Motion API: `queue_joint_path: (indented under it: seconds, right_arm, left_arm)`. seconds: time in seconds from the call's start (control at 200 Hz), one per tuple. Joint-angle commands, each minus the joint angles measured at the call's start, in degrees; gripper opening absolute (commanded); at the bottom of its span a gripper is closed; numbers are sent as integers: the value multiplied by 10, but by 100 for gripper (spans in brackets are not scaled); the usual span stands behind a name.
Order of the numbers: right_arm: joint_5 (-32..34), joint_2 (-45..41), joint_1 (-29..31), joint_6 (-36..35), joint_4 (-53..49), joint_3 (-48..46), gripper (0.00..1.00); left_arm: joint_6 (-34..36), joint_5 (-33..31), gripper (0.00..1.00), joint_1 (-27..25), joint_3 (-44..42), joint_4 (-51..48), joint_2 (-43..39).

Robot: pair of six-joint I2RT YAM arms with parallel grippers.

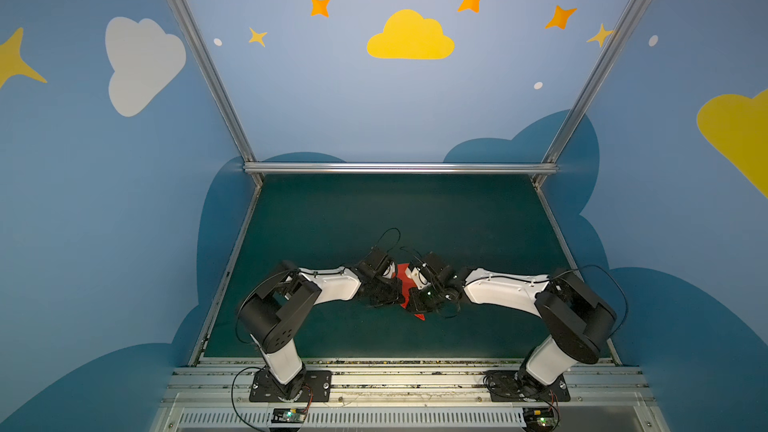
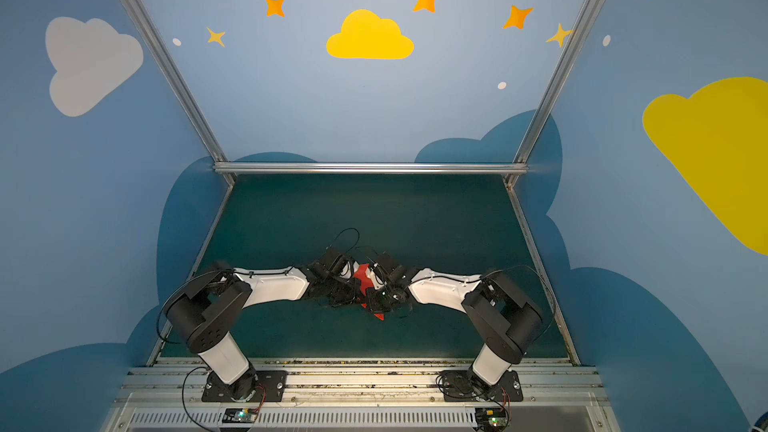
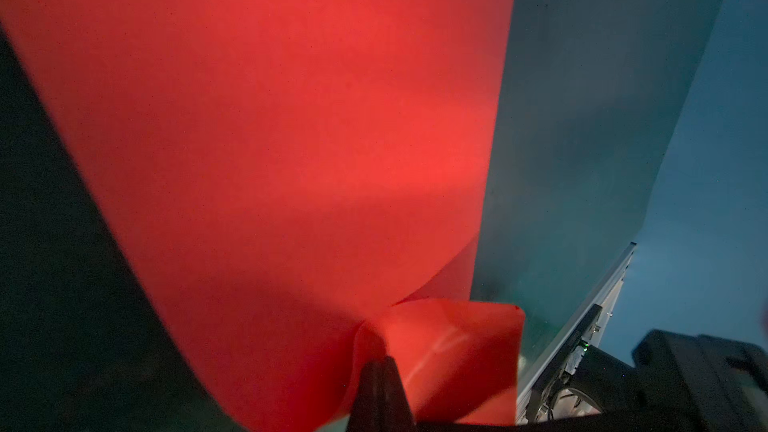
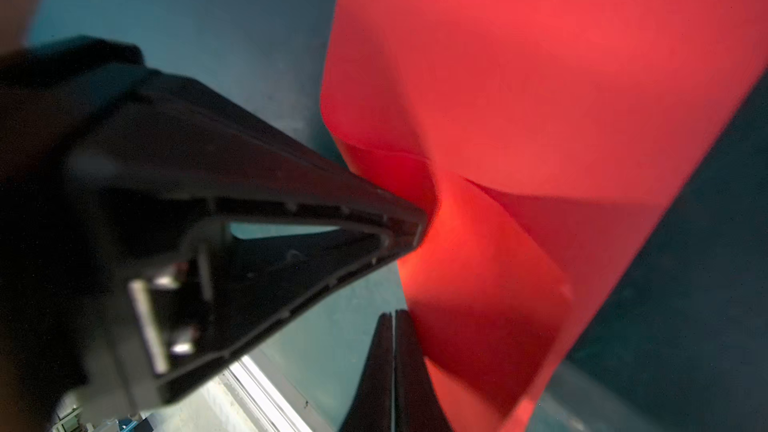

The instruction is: Fold a paper plane with a square sheet of paper (fold left side to right side)

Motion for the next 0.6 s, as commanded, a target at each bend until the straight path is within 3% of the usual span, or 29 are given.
queue_joint_path:
  seconds: [0.0,0.596]
  right_arm:
    - [6,5,-1,-2,2,18,0]
    - [12,31,-15,-2,23,-10,0]
  left_arm:
    - [5,-32,3,-1,-16,-32,7]
    - [8,-36,3,-1,-18,-38,0]
